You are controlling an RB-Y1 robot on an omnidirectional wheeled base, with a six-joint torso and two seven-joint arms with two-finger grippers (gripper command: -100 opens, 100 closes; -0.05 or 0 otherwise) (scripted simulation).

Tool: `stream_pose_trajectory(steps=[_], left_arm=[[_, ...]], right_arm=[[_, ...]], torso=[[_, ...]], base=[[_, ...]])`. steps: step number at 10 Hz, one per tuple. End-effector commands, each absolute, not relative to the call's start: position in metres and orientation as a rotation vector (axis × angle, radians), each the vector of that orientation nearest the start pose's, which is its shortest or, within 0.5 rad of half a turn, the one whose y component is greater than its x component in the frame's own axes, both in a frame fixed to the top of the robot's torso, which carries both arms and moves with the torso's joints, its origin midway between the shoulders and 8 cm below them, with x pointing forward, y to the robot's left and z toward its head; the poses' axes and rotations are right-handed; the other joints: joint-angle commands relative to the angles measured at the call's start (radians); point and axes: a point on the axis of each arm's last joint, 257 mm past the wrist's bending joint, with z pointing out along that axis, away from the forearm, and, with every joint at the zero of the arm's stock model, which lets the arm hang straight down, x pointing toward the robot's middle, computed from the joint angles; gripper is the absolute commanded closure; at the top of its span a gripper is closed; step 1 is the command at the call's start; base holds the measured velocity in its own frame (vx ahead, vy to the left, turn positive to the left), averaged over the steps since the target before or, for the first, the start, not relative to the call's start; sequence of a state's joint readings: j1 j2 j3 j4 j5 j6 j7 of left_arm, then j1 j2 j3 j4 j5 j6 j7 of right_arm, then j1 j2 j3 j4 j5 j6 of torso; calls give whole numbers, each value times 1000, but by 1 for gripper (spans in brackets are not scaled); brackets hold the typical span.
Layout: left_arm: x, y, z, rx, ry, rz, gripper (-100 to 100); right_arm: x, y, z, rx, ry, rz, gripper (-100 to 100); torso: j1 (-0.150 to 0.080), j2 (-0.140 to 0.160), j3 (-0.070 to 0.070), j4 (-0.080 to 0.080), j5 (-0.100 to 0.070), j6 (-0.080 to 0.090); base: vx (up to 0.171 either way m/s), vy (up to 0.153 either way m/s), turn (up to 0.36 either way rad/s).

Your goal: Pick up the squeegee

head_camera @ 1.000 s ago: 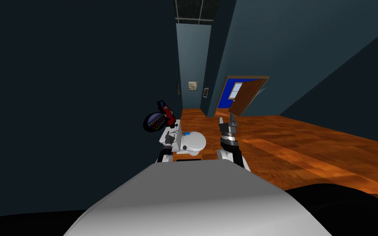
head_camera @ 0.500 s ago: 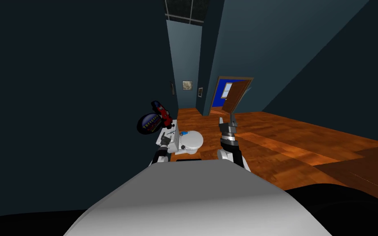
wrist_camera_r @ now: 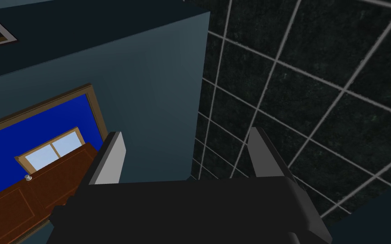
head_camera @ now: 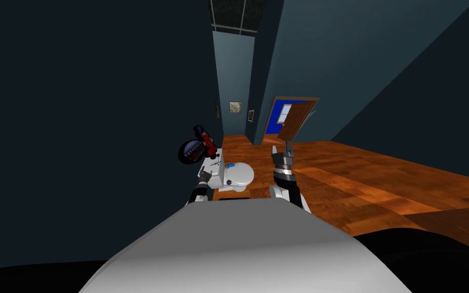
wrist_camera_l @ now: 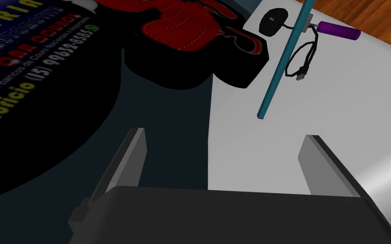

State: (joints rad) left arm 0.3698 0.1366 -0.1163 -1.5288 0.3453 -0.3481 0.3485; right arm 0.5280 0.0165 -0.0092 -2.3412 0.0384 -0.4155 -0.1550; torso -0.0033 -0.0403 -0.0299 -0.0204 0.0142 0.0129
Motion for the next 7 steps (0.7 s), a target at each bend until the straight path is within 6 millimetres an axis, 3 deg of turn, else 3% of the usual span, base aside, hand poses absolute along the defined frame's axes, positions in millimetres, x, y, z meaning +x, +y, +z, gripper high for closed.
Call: stream_pose_trajectory(steps=[1,2,7], left_arm=[[413,261,-335,-1682,861,-1526,-100],[416,243,-334,-1686,858,-1553,-100],[425,202,-325,-1722,794,-1629,-100]], right_arm=[[343,-284,27,746,607,1388,0],[343,-284,27,746,607,1388,0],[343,-284,27,746,607,1388,0]], torso=[[0,0,0,0,0,0],[-1,-1,-1,0,0,0],[1,2,1,0,0,0]], base=[[83,-48,176],[78,-46,210],[33,-33,69]])
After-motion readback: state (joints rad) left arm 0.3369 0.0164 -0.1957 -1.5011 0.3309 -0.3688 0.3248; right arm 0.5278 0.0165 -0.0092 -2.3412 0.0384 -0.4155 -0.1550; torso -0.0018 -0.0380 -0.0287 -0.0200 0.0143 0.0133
